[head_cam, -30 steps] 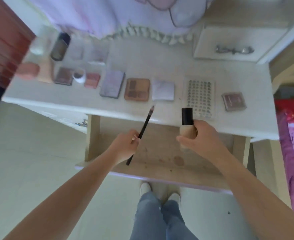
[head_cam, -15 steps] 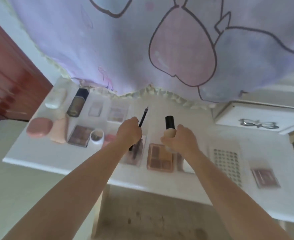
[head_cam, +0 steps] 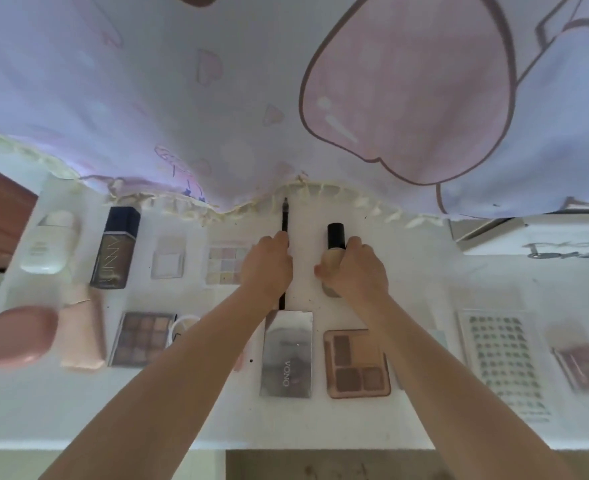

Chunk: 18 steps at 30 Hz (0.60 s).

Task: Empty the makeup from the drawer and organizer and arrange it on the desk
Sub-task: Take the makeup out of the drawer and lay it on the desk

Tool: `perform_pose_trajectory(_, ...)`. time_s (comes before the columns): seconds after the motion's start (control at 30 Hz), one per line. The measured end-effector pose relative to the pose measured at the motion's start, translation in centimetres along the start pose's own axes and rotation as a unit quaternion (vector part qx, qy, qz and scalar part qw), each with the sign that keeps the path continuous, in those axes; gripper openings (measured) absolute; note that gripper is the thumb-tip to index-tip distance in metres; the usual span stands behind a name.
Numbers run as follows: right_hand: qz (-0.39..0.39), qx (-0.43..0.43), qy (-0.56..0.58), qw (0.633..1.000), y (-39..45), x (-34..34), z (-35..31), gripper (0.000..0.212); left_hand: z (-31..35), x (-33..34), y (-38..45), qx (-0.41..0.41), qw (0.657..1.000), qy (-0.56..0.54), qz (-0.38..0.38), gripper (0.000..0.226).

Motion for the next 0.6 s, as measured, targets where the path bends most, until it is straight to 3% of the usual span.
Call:
perform_pose_trajectory(0.3, 0.025, -0.070, -0.034, 0.997, -2.4, -1.3, 2.0, 0.055, 0.4, 0.0, -4.1, 0.004, 0.996, 0.074, 0.055, 0.032)
perform_pose_trajectory(0.53, 0.116, -0.135, 0.019, 0.984, -11.4, -2.3, 9.7, 0.034, 2.0, 5.2, -15.9, 0.075, 0.982, -0.013, 0.173, 0.023)
perform_pose_trajectory(0.6, 0.131, -0.137, 0.059, 0.980, -15.2, -2.1, 13.0, 0.027, 2.2, 8.6, -20.5, 0.028, 0.983, -0.053, 0.171, 0.022)
Point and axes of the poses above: each hand's wrist, its own y-axis towards the middle knuckle, its own x-axis out of the palm, z = x × y, the point moved 2 cm from there along y, towards the middle knuckle, and after that the axes turned 8 degrees about -x, right-handed, at the moved point
